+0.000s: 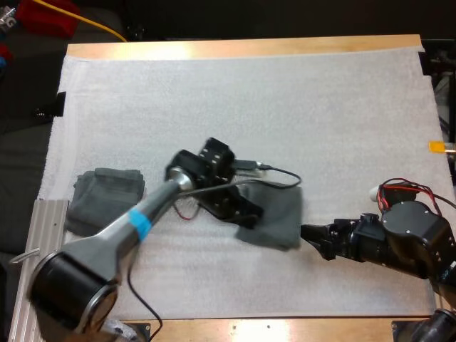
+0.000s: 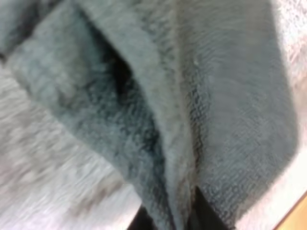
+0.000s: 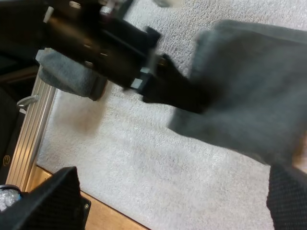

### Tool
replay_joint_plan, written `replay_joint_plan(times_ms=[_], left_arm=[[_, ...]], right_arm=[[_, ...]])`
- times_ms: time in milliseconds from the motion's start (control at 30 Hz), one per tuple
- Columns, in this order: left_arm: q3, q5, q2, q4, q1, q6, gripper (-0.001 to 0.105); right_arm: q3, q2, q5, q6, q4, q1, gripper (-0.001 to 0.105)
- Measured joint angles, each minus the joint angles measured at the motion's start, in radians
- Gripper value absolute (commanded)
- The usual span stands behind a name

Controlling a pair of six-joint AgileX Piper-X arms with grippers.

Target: Pick towel from pile, fold and stack

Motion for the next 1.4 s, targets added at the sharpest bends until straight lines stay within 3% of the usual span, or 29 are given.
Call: replay_joint_plan(times_ms=[267, 467, 600, 700, 800, 933, 1267, 1400], left_arm=[[-0.019, -0.154, -0.163, 0.215, 0.148, 0.174, 0.0], [-0.125, -0.323, -0.234, 0.377, 0.246, 0.296, 0.0], [-0.183, -0.398, -0.235, 0.455, 0.29, 0.329, 0.0], [-0.209, -0.515, -0.235, 0.502, 0.307, 0.36, 0.0], [-0.219, -0.623, -0.235, 0.52, 0.314, 0.397, 0.0], [-0.219, -0.699, -0.237, 0.535, 0.331, 0.408, 0.0], [-0.219, -0.733, -0.237, 0.534, 0.459, 0.412, 0.0], [-0.197, -0.698, -0.237, 0.531, 0.512, 0.412, 0.0]], right_arm=[[0.0, 0.0, 0.0, 0.0, 0.0, 0.0, 0.077], [0.0, 0.0, 0.0, 0.0, 0.0, 0.0, 0.077], [0.0, 0.0, 0.0, 0.0, 0.0, 0.0, 0.077], [0.0, 0.0, 0.0, 0.0, 0.0, 0.0, 0.077], [0.0, 0.0, 0.0, 0.0, 0.0, 0.0, 0.077], [0.0, 0.0, 0.0, 0.0, 0.0, 0.0, 0.077], [0.0, 0.0, 0.0, 0.0, 0.0, 0.0, 0.077], [0.0, 0.0, 0.0, 0.0, 0.0, 0.0, 0.077]])
